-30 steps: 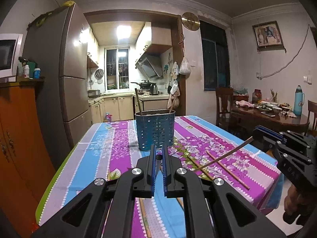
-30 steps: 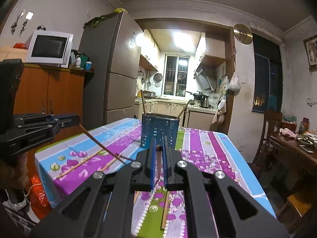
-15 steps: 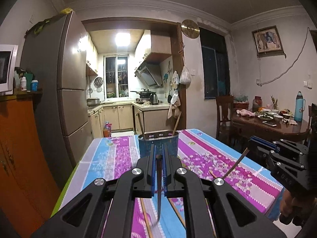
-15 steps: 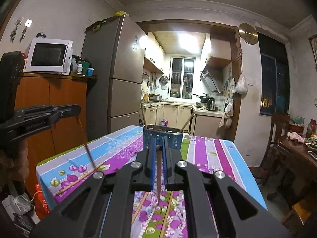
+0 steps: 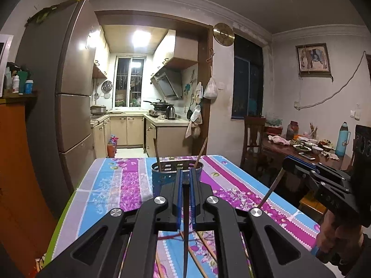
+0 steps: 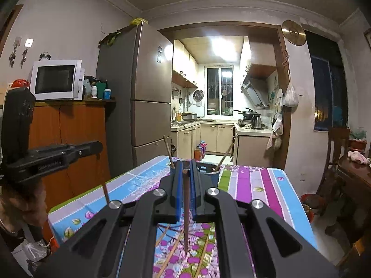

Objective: Organize utensils
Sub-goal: 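Raise the left tool's chopstick over the blue holder while the right tool carries its chopstick there, then open the left tool over the blue holder while the right tool drops its chopstick in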

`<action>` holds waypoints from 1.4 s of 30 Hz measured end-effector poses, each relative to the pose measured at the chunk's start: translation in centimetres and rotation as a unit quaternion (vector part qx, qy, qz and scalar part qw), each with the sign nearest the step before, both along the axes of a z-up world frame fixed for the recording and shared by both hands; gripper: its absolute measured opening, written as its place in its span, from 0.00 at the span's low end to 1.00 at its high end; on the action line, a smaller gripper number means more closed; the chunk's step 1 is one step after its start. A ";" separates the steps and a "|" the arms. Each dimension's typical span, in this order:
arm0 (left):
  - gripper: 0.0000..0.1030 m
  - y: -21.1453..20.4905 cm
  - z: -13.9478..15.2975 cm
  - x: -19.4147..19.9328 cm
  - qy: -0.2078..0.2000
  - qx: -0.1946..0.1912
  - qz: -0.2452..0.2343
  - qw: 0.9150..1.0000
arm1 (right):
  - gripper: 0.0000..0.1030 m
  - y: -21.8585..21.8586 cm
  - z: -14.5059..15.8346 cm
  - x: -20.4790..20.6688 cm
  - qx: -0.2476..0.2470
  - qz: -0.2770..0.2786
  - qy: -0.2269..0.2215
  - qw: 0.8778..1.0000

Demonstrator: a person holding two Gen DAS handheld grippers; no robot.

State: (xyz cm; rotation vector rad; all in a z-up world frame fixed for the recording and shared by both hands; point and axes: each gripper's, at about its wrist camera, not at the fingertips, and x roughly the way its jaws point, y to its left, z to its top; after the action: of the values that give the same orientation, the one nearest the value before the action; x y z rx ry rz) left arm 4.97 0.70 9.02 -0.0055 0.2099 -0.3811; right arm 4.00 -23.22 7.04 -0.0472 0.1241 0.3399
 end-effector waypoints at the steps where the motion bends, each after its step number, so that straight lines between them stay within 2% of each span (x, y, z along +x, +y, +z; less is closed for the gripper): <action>1: 0.07 -0.1 0.3 0.5 -0.001 0.000 -0.003 1.000 | 0.05 0.1 0.5 0.4 0.000 0.003 -0.002 1.000; 7: 0.07 -1.3 4.1 3.7 -0.032 -0.010 -0.023 0.999 | 0.05 0.5 4.7 2.6 0.008 0.014 -0.037 0.999; 13: 0.07 -3.1 9.9 9.3 -0.087 -0.030 -0.015 0.996 | 0.05 0.6 10.4 7.8 0.020 0.006 -0.081 0.997; 16: 0.07 -4.4 11.9 12.6 -0.120 -0.030 0.011 0.992 | 0.05 0.5 11.8 10.5 0.025 -0.005 -0.095 0.995; 20: 0.07 -5.1 12.6 15.7 -0.152 -0.034 0.035 0.987 | 0.05 0.1 12.0 14.1 0.036 -0.013 -0.092 0.995; 25: 0.07 -5.3 10.6 19.9 -0.141 -0.044 0.048 0.988 | 0.05 0.0 9.6 18.3 0.049 -0.026 -0.063 0.996; 30: 0.07 -5.9 5.2 22.6 -0.107 -0.029 0.049 0.993 | 0.05 0.4 5.3 21.5 0.061 -0.026 -0.017 0.998; 37: 0.07 -5.9 0.2 24.0 -0.079 -0.012 0.049 0.996 | 0.05 1.7 0.4 22.9 0.055 -0.032 0.033 0.997; 42: 0.07 -6.2 -1.9 23.6 -0.078 0.007 0.058 0.995 | 0.05 2.0 -0.6 22.9 0.049 -0.037 0.052 0.997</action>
State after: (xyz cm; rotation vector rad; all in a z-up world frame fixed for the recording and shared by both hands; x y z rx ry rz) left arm 28.53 -5.53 7.17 0.0263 0.0577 -0.2628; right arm 26.94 -21.22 6.43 0.0714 0.2126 0.2741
